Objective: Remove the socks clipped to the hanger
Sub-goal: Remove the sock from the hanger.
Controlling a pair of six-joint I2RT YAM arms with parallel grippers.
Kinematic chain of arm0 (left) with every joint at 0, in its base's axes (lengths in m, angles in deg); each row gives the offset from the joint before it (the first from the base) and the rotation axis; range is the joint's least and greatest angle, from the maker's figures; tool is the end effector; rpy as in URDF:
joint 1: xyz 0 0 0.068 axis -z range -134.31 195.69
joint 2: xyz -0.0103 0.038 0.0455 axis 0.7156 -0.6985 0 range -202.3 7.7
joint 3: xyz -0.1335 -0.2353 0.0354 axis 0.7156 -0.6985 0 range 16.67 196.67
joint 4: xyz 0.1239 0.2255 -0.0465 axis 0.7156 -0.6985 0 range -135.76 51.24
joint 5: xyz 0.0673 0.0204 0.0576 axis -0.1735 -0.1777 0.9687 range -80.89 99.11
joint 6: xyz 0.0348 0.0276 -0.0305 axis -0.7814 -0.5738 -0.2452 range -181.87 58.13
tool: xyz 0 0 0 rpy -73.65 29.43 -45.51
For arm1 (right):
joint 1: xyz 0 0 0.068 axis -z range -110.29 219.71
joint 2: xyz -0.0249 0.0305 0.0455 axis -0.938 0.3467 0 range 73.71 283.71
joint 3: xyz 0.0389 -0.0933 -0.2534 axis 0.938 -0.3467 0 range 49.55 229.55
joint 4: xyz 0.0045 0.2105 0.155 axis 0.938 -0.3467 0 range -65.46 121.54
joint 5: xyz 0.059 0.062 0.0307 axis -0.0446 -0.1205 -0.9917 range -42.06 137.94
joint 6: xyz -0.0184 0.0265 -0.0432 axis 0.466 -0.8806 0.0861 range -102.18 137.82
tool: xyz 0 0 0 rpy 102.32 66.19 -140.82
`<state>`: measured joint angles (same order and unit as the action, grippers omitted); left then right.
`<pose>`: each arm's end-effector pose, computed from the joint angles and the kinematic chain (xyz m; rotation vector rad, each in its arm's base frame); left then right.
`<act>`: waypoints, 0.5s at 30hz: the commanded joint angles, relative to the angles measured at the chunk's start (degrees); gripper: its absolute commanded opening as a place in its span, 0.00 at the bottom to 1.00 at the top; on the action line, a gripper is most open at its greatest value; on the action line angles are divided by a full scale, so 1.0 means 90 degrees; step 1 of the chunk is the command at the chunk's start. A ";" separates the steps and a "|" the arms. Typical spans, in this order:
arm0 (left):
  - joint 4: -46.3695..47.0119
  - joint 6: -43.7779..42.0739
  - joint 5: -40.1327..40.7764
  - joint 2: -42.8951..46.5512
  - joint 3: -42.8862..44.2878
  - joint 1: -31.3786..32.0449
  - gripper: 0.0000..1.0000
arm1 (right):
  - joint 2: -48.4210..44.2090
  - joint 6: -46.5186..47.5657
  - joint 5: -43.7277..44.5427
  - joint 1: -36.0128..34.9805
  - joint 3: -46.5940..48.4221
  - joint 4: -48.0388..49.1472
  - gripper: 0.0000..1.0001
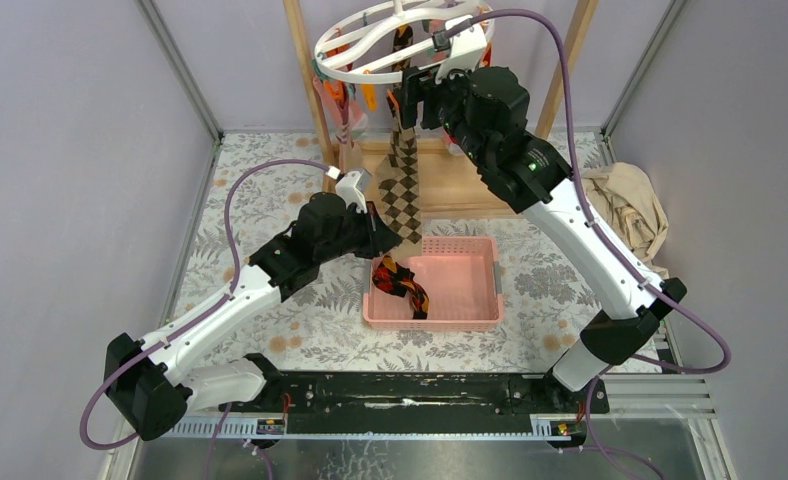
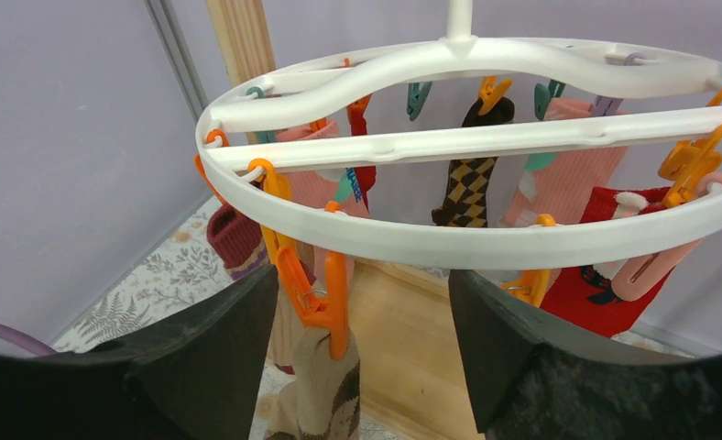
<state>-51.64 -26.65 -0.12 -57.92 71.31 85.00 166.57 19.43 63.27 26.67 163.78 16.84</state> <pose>0.1997 -0.1708 0.3220 0.1870 2.1159 -0.9725 0.2601 0.2300 0.5350 -0.3488 1.4289 0.3950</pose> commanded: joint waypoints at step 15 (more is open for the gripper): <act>-0.0310 -0.0038 0.0820 -0.0167 0.0404 -0.0027 0.04 | 0.0527 -0.0045 -0.0518 -0.0077 0.1564 -0.1208 0.71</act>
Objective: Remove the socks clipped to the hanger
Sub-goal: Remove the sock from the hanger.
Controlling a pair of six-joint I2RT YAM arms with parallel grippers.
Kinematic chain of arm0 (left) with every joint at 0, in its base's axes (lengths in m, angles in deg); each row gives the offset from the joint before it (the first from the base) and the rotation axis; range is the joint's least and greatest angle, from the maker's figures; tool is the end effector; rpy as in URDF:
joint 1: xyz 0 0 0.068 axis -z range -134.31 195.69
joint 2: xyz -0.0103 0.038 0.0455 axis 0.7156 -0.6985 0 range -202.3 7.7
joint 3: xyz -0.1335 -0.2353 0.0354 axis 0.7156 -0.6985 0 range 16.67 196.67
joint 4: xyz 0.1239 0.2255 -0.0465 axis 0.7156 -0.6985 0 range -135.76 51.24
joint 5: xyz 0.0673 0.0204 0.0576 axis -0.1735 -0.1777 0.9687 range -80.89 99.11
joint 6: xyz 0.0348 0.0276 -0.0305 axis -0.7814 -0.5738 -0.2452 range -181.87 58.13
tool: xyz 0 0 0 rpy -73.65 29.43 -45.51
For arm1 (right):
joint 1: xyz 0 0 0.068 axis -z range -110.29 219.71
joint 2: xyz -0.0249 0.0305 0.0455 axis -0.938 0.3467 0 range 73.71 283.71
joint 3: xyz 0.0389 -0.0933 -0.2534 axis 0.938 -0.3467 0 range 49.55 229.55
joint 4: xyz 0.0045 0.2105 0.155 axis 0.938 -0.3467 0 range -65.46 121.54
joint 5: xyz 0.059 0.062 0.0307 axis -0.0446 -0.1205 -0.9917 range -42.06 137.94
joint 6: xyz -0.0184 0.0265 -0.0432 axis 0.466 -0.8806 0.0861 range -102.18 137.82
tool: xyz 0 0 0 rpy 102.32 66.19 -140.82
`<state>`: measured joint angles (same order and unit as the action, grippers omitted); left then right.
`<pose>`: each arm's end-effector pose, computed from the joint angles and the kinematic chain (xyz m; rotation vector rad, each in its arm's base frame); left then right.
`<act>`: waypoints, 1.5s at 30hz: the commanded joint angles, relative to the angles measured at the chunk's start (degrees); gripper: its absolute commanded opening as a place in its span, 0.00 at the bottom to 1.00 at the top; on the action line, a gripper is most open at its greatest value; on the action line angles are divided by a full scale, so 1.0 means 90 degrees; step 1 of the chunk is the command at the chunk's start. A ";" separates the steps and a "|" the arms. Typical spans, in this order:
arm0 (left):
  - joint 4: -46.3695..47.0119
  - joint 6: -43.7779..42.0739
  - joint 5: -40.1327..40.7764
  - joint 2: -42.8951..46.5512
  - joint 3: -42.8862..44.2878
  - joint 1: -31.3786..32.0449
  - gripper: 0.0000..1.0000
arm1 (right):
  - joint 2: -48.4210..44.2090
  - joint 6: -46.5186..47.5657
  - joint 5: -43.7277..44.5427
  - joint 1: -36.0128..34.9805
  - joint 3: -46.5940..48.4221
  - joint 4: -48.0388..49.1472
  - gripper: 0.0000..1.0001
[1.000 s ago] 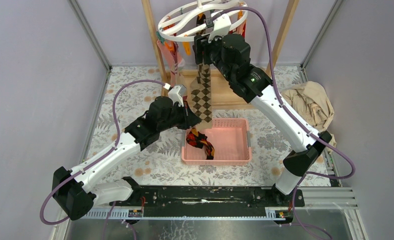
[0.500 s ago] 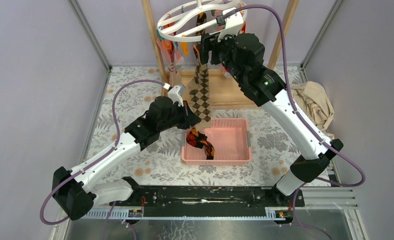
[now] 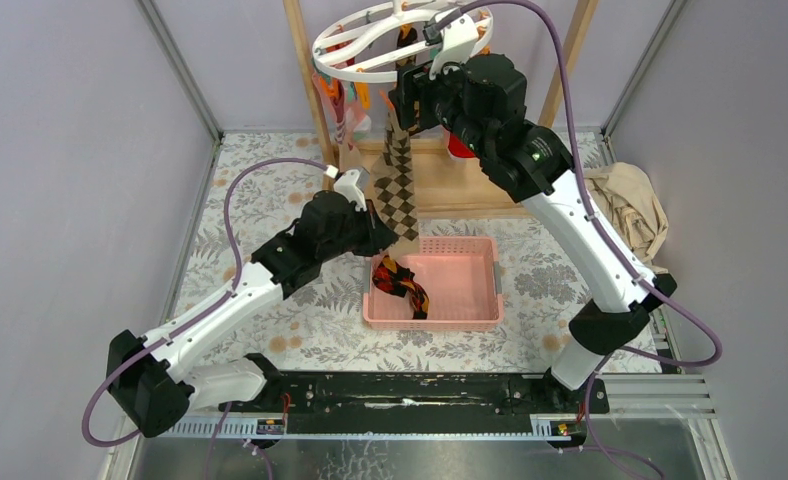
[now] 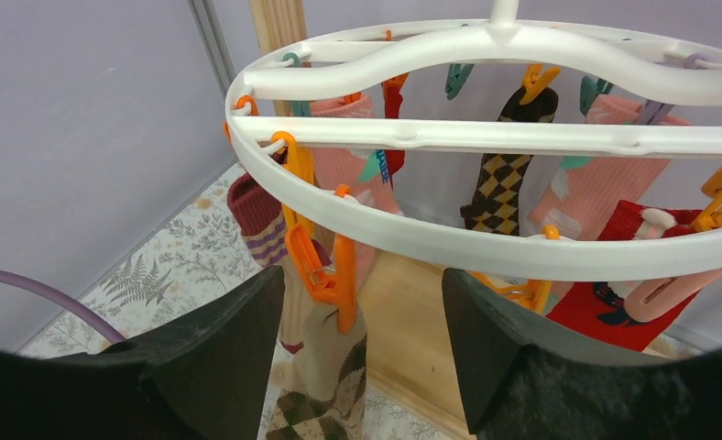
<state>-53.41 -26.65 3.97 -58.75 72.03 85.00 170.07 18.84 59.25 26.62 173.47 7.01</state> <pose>0.2031 -0.1703 0.3197 0.1366 2.1371 -0.8903 0.2585 0.2323 0.5482 -0.4253 1.4748 0.4366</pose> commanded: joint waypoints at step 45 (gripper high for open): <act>-0.0432 -0.0183 0.1032 -0.0339 0.0592 -0.0016 0.04 | 0.0844 -0.0084 0.0619 -0.0339 0.0523 0.0871 0.78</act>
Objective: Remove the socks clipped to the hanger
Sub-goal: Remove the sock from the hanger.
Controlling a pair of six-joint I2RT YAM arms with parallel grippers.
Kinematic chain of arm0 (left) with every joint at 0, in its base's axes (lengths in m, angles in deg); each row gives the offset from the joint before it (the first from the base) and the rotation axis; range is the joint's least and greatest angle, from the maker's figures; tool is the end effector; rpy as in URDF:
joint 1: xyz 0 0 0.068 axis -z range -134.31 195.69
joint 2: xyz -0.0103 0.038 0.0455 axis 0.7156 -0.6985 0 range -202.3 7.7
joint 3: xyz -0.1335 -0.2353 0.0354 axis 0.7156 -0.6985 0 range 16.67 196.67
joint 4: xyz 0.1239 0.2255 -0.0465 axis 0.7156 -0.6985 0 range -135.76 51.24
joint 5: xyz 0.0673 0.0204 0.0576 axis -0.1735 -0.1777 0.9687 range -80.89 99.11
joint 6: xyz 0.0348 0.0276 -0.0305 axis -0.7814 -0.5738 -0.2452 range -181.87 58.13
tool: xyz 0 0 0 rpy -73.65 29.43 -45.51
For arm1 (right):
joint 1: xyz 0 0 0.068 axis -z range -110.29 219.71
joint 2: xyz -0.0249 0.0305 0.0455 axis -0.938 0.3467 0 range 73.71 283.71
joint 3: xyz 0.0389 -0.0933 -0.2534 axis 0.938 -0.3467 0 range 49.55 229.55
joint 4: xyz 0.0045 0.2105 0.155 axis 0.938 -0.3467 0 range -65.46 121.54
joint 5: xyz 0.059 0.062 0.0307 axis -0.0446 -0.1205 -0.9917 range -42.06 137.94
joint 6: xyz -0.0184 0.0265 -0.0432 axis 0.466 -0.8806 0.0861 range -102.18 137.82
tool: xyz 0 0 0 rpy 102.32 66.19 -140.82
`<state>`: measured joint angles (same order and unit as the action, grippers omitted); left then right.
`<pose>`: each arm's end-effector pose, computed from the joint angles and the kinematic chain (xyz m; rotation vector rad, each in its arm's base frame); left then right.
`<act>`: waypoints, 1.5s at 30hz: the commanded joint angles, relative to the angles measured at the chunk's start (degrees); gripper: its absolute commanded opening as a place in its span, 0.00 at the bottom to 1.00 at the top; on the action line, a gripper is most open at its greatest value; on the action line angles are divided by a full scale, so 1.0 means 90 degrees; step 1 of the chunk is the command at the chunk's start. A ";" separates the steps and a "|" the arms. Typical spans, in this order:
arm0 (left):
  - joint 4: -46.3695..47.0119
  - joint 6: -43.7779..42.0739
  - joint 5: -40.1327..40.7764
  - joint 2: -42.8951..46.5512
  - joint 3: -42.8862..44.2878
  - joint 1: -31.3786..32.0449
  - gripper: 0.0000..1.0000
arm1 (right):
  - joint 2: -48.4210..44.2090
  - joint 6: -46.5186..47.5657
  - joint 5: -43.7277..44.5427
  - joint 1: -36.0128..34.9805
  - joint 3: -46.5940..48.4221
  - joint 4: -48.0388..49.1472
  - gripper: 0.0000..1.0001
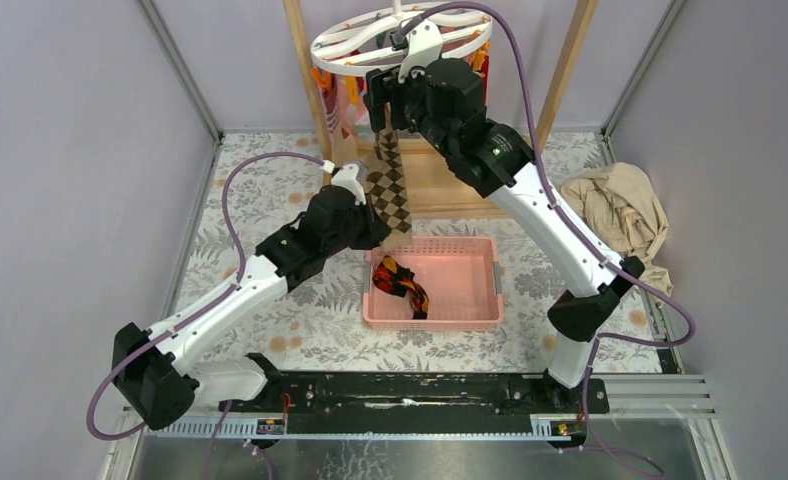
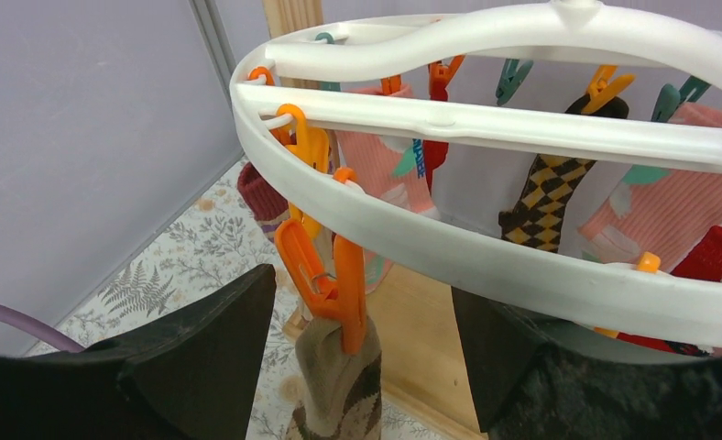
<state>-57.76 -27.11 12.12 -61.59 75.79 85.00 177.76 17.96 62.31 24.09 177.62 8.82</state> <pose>0.2132 -0.1721 0.3228 0.0525 2.1630 -0.7194 0.2804 0.2740 0.5266 -0.4189 1.5079 0.4333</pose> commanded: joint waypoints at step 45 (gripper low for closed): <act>0.0130 -0.0330 0.0434 -0.0238 0.0141 -0.0025 0.04 | -0.1602 -0.0985 0.0286 0.0110 -0.1939 0.0326 1.00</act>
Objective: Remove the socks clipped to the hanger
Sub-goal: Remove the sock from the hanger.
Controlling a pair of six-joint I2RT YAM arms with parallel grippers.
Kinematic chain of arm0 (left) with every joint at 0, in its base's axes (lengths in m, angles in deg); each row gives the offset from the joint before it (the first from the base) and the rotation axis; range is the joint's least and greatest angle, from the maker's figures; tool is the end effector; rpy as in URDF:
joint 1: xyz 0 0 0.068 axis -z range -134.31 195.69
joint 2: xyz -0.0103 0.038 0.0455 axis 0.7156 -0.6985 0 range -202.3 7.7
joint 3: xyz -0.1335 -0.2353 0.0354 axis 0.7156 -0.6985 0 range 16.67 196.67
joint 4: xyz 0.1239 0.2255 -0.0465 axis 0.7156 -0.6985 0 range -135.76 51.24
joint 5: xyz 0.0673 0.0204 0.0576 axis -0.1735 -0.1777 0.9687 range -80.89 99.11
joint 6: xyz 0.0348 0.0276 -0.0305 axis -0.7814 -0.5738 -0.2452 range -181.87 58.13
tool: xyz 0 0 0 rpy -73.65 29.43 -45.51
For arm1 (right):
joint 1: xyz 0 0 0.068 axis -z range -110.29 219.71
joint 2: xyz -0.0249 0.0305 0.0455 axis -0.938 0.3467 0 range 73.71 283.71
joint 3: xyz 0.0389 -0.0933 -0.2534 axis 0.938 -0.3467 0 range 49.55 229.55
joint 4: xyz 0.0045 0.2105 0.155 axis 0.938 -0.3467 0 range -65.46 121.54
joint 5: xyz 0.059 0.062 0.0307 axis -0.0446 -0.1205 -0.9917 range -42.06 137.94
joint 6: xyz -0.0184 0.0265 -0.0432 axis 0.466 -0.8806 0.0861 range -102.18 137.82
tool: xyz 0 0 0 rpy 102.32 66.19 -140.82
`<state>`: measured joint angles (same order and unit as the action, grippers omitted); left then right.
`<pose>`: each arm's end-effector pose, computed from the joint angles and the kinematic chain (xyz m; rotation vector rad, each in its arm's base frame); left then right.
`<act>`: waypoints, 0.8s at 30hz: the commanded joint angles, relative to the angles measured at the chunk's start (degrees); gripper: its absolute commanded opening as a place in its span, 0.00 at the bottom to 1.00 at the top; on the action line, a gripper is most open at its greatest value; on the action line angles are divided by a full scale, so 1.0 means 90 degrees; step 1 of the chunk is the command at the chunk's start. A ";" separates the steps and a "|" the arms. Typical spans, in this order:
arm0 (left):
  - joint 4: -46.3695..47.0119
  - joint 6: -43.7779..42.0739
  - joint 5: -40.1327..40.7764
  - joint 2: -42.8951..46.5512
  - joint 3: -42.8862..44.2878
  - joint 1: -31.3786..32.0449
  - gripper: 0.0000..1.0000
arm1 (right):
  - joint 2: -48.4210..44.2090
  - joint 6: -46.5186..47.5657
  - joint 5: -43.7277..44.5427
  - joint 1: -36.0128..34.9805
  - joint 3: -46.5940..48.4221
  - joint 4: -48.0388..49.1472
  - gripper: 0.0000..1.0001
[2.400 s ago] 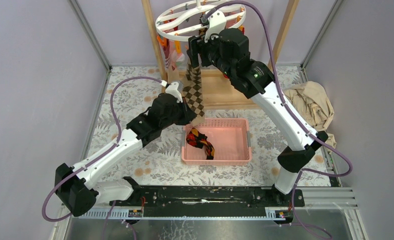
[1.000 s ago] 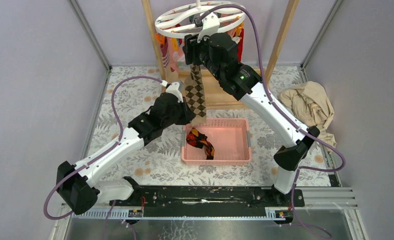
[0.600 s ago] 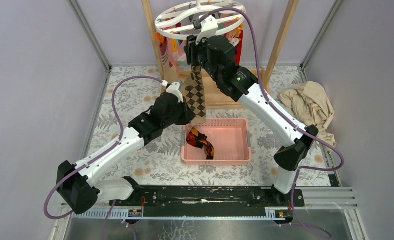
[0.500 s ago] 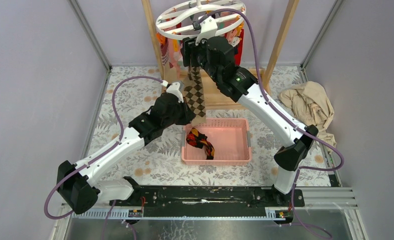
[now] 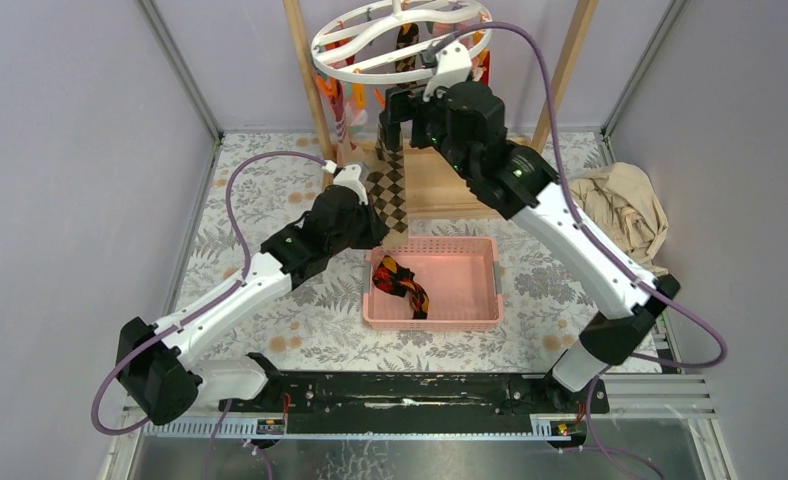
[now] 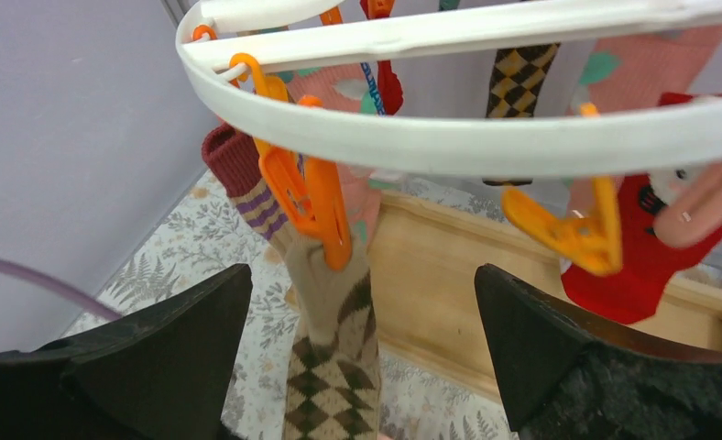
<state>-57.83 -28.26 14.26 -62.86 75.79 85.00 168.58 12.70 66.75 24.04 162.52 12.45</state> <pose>0.2175 -0.1739 0.3171 0.0522 2.1726 -0.6590 0.2628 0.2526 0.5079 -0.3066 1.5743 0.4303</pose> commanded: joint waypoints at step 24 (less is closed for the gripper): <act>0.0540 -0.0413 0.0630 -0.1051 0.0924 0.0045 0.03 | -0.0433 -0.0721 0.0000 0.0618 0.0982 -0.1390 0.77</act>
<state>-57.06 -30.34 17.54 -70.03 81.40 85.09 162.24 3.78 61.48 31.23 167.98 1.30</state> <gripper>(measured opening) 0.051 0.774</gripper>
